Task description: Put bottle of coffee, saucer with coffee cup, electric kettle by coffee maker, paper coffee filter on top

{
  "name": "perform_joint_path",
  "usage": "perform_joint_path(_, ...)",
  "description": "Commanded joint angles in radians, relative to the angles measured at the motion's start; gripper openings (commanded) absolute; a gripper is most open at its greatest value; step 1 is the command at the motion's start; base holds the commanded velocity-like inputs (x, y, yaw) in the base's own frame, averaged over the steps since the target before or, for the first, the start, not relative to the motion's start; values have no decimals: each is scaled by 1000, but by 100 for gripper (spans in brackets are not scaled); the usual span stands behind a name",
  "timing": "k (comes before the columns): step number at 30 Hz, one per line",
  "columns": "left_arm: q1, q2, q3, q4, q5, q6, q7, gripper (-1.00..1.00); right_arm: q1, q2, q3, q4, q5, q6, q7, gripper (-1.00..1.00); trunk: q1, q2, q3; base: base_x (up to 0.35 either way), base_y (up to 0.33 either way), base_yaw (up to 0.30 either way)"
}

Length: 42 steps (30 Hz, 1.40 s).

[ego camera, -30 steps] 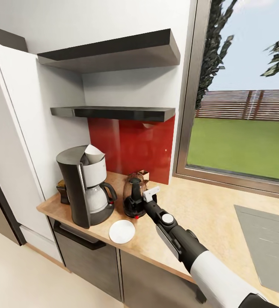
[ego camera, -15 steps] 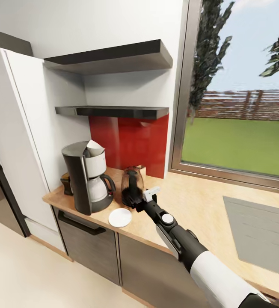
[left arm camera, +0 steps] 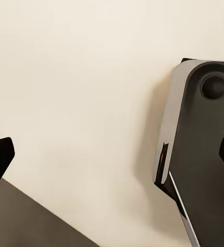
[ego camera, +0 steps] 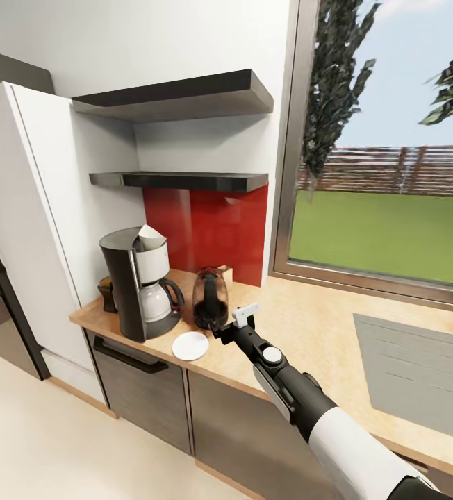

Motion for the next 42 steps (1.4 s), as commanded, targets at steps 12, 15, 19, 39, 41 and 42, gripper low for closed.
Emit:
perform_joint_path(12, -2, 0, 10, -2, -9, -4, 0, 100, -1, 0, 3, -7, -12, -3, 3, 100, 0, 0, 0, -160, -103, 0)
perform_joint_path(15, -19, 0, 9, -3, -9, -4, -1, 100, -1, 0, 3, -14, -13, -2, 3, 100, 0, 0, 0, -282, -122, 0)
perform_joint_path(19, -52, 1, 7, -4, -12, -3, -1, 100, -1, 0, 3, -16, -13, -2, 3, 100, 0, 0, 0, -302, -93, 0)
perform_joint_path(39, -183, -6, 5, -59, -12, -5, -2, 100, -1, 37, 7, 106, -11, 0, 6, 100, 0, 0, 0, -60, -12, 0)
perform_joint_path(41, -184, -10, 5, -66, -12, -5, -3, 100, -1, 51, 7, 162, -11, 0, 8, 100, 0, 0, 0, 0, 0, 0)
perform_joint_path(42, -185, -11, 5, -69, -12, -6, -3, 100, -1, 59, 7, 194, -11, 0, 8, 100, 0, 0, 0, 0, 0, 0)
